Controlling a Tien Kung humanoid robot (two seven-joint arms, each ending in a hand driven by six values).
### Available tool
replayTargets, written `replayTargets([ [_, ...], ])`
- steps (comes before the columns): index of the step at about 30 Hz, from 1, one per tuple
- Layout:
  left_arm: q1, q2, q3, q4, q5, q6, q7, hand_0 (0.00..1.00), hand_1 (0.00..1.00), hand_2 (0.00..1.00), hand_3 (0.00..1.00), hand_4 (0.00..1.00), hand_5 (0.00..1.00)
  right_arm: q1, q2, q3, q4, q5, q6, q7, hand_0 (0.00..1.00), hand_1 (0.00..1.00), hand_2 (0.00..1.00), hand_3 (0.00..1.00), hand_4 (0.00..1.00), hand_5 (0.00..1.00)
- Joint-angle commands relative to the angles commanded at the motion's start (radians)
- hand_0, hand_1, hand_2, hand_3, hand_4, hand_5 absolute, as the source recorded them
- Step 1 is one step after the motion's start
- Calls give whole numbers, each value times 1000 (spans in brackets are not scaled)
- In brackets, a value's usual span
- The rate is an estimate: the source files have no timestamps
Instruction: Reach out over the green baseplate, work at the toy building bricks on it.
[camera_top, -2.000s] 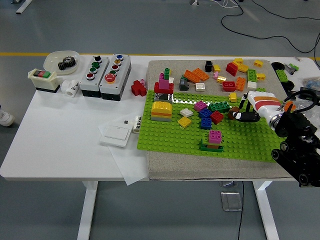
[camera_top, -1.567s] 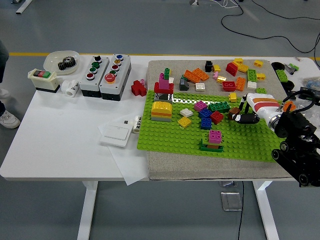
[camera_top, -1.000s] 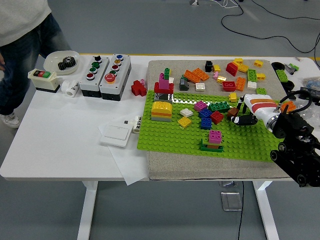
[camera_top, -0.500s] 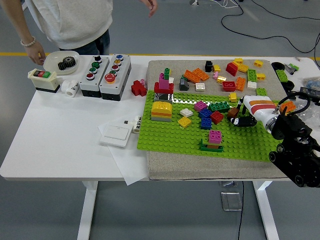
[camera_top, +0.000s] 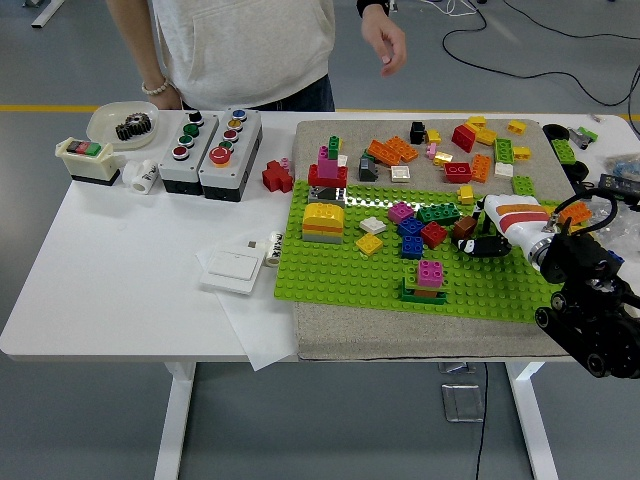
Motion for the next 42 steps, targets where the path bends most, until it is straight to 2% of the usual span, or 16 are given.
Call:
replayTargets([
  [9,-1,1,0,-1,2,0,0,492,574,649,584,613,678,0,-2,3,-1,6,-6,-6,199,304,419,478,739,581],
  [10,-1,1,1,-2,1,0,0,492,574,648,583,613,678,0,-2,3,-2,5,-6,-7,196,293,400,461,662,561],
  [15,-2,1,4,-2,-2,1,-1,492,574,648,583,613,678,1,-1,3,-5,1,-7,-10,196,293,400,461,662,561],
  [16,-2,1,4,-2,-3,1,-1,492,574,648,584,612,678,0,-1,4,-6,0,-6,-10,193,285,379,440,634,407],
  [33,-3,1,3,-1,-3,0,-1,492,574,647,584,613,678,-7,-20,27,24,-4,-8,-13,184,267,358,408,650,421],
  [37,-3,1,4,0,-5,1,-2,492,574,647,584,613,677,-15,-33,44,45,-4,-7,-12,184,265,357,410,659,424],
  [42,-1,1,5,0,-7,1,-3,492,574,648,585,613,678,-43,-66,91,112,0,-8,-12,181,263,357,409,668,449],
])
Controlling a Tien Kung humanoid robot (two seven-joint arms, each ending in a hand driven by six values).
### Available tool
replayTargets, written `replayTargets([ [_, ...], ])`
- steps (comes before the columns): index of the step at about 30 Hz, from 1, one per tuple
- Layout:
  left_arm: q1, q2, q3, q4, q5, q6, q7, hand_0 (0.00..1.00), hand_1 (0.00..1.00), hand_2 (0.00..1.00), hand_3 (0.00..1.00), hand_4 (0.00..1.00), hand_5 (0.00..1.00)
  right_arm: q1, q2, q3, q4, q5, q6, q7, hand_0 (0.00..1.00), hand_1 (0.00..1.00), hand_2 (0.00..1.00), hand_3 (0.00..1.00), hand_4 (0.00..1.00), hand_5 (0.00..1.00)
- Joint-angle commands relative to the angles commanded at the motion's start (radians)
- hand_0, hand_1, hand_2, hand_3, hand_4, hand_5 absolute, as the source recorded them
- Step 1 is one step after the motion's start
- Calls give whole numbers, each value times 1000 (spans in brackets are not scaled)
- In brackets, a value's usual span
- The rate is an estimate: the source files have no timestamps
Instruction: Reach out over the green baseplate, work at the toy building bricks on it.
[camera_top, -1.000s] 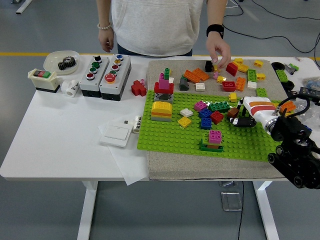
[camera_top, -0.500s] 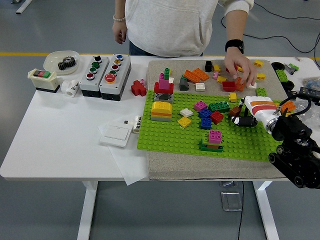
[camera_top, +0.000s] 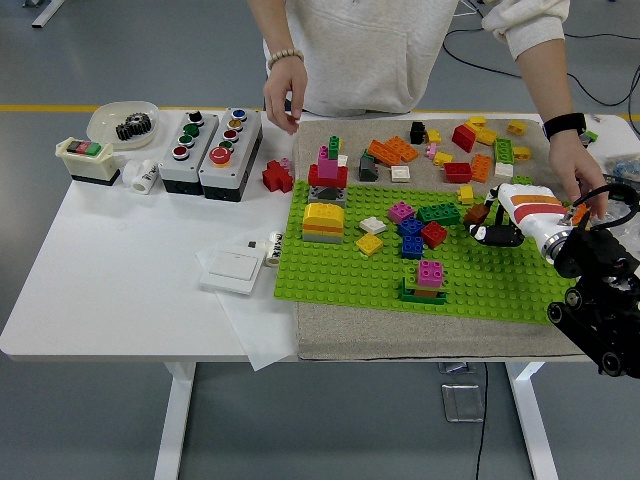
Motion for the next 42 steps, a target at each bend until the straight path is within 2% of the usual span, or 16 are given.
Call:
replayTargets([
  [3,1,0,-1,0,3,-2,0,492,574,648,585,613,678,-20,-21,31,52,8,-2,1,181,263,357,409,668,449],
  [4,1,0,-2,0,3,-2,0,491,573,647,585,613,678,-26,-25,38,62,11,-3,1,181,265,358,415,673,383],
  [13,5,0,-3,1,5,-3,0,491,573,647,585,613,678,-125,-75,141,237,129,-17,23,187,260,362,418,673,352],
  [18,6,-1,-5,1,6,-3,1,490,573,647,584,613,678,-185,-92,163,327,206,-23,76,206,264,367,423,679,338],
  [22,9,-3,-13,1,15,-5,3,492,574,647,584,613,678,-233,-95,173,375,322,-44,171,228,268,369,423,671,346],
  [27,14,-4,-18,1,27,-7,5,492,574,647,584,613,678,-277,-80,186,378,481,-86,316,228,268,369,423,671,346],
  [28,14,-4,-18,1,27,-7,5,491,575,646,582,611,679,-281,-79,186,376,506,-90,335,279,281,378,427,676,336],
  [32,18,-5,-23,2,35,-9,6,491,575,646,582,611,679,-315,-57,197,348,587,-116,449,279,281,378,427,676,336],
  [33,19,-5,-24,2,36,-9,7,491,575,646,582,611,679,-321,-52,198,341,599,-122,474,279,281,378,427,676,336],
  [34,19,-5,-25,2,37,-9,7,491,575,646,580,610,678,-325,-49,199,335,607,-126,491,342,335,415,437,679,328],
  [39,21,-5,-32,2,50,-11,9,491,575,646,580,610,678,-356,-28,205,290,639,-173,615,342,335,415,437,679,328],
  [40,22,-5,-32,2,51,-11,9,491,577,645,580,608,679,-361,-24,206,281,646,-184,639,446,377,453,449,686,323],
  [42,22,-5,-34,1,53,-12,10,491,577,645,580,608,679,-370,-14,207,261,654,-206,683,446,377,453,449,686,323],
])
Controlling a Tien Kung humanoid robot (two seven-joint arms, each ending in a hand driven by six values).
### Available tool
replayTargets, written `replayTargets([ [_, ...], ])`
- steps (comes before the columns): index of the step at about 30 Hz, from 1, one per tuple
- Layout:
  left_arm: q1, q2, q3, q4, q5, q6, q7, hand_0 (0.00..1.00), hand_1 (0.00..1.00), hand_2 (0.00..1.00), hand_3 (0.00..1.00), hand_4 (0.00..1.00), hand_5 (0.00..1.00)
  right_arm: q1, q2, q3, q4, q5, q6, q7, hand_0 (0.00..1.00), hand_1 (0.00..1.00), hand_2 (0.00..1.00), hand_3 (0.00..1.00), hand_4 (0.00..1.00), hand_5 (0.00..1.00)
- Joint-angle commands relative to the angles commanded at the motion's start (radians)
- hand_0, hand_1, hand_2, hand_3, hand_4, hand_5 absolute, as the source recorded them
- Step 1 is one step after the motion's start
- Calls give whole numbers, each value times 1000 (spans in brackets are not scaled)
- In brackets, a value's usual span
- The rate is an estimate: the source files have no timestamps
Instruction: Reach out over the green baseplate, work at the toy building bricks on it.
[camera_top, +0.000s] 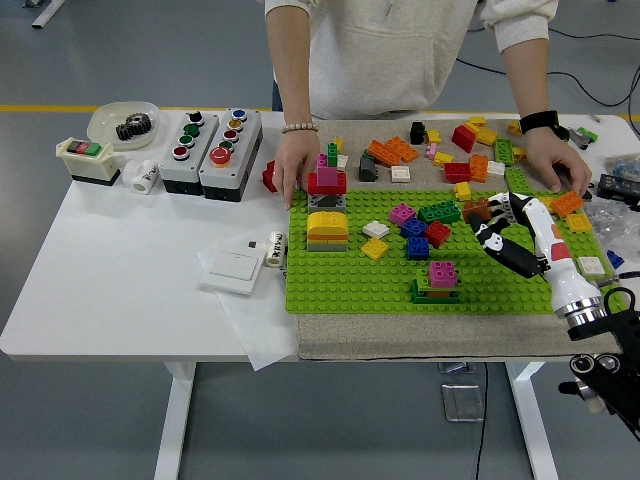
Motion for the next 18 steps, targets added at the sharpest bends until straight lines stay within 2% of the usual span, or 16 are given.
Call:
replayTargets([
  [3,0,0,-3,0,8,-2,0,491,577,645,580,608,679,-11,15,0,-24,19,-28,56,446,377,453,449,686,323],
  [4,0,-1,-3,-1,8,-2,-1,495,580,643,580,608,680,-17,24,4,-35,32,-40,56,604,445,483,459,692,321],
  [9,0,-1,-3,-1,6,-1,-2,495,580,643,580,608,680,-30,47,13,-58,89,-66,56,604,445,483,459,692,321],
  [10,-1,-1,-2,-1,4,-1,-2,493,579,642,580,603,680,-33,53,16,-61,101,-68,56,731,535,556,469,702,338],
  [15,-3,-1,1,-1,0,0,-4,493,579,642,580,603,680,-43,65,20,-65,118,-60,56,731,535,556,469,702,338],
  [16,-3,-1,1,-1,0,0,-4,494,579,640,579,603,682,-44,66,20,-65,119,-59,56,792,621,597,467,700,338],
  [18,-3,-1,1,-1,-1,-1,-4,494,579,640,579,603,682,-48,69,20,-62,133,-53,56,792,621,597,467,700,338],
])
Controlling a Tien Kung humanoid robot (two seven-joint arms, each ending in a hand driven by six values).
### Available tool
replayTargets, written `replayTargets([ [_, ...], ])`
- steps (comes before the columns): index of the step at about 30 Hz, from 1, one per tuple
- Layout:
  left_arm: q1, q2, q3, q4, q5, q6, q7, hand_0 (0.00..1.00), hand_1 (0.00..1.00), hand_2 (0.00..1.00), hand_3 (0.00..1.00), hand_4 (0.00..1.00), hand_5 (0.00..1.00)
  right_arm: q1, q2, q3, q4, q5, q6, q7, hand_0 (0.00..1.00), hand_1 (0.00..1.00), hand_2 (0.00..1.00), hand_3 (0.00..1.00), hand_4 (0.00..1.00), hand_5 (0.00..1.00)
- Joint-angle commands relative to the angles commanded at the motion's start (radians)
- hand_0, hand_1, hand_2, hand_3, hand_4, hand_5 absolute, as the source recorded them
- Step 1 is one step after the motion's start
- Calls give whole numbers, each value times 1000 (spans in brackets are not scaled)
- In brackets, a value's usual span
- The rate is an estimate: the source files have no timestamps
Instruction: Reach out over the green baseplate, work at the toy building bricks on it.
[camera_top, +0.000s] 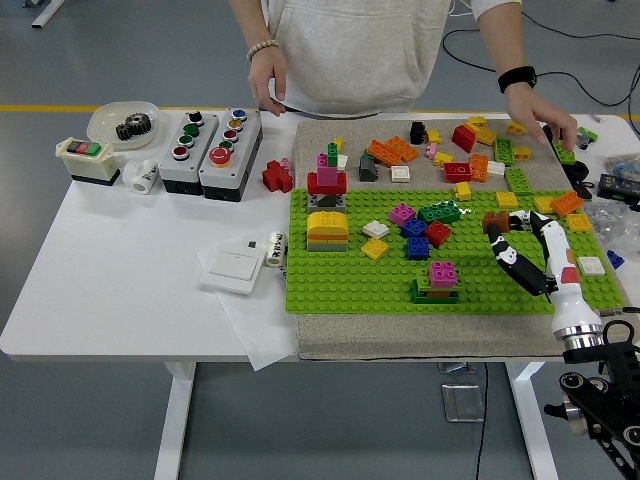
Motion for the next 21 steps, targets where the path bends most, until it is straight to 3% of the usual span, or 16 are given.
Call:
replayTargets([
  [3,-1,0,0,0,0,0,0,494,579,640,579,603,682,-2,1,-2,2,11,7,0,792,621,597,467,700,338],
  [4,-1,0,0,0,1,-1,0,494,581,640,579,603,683,-3,2,-1,3,11,9,0,863,693,668,459,691,359],
  [15,-2,0,2,0,-4,-1,-1,494,581,639,579,602,682,-12,18,8,6,-11,38,0,905,733,722,462,690,385],
  [16,-2,0,2,0,-4,-1,-1,495,582,640,579,601,682,-12,19,7,6,-17,43,0,968,791,781,470,676,415],
  [21,-2,0,3,-1,-6,-1,-2,495,582,640,579,601,682,-15,26,3,-9,-34,49,0,968,791,781,470,676,415],
])
